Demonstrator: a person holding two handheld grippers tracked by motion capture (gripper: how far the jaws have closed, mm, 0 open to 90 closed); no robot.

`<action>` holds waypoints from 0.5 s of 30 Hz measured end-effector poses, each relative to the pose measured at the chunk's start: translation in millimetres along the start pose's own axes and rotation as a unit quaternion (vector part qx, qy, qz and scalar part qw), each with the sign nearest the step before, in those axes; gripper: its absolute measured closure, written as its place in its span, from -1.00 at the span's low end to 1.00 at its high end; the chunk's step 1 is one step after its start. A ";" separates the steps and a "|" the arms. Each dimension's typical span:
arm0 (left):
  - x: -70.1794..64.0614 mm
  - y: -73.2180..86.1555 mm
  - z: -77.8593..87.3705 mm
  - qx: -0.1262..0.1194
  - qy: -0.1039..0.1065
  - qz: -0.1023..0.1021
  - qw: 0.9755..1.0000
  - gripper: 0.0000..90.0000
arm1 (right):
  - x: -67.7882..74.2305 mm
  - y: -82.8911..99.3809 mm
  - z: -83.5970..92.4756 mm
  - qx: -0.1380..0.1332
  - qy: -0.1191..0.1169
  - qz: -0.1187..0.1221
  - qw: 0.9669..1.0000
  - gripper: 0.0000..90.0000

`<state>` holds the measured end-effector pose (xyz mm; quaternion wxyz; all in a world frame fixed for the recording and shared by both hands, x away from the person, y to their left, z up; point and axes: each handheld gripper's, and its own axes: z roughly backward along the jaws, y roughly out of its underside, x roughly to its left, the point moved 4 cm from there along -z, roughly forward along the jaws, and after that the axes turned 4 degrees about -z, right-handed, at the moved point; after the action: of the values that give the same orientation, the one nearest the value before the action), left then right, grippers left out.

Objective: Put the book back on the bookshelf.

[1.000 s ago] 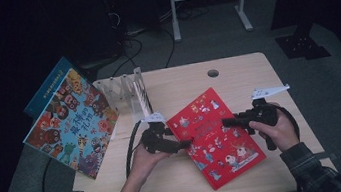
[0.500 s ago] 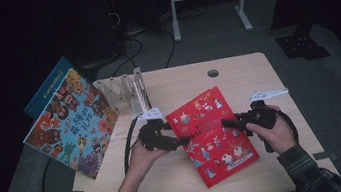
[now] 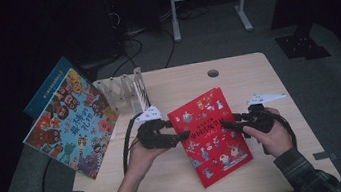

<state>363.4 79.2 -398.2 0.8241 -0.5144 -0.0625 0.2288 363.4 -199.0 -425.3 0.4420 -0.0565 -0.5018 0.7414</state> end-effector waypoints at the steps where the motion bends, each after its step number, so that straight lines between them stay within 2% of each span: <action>1: 0.5 0.1 0.7 -0.002 -0.002 0.000 1.000 -0.12 | 1.0 0.1 0.2 0.001 0.002 -0.001 1.000 0.12; 6: 1.2 -0.9 4.1 -0.011 -0.006 0.000 1.000 0.13 | 3.2 0.1 1.4 0.000 0.011 0.007 1.000 0.11; 15: -0.5 -14.3 11.1 -0.038 -0.010 -0.010 0.999 0.19 | 9.4 -2.2 3.6 -0.016 0.018 0.014 1.000 0.10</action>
<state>363.6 82.8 -380.5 0.8058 -0.5422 -0.0840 0.2230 357.1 -194.6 -418.4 0.4395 -0.0838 -0.5046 0.7384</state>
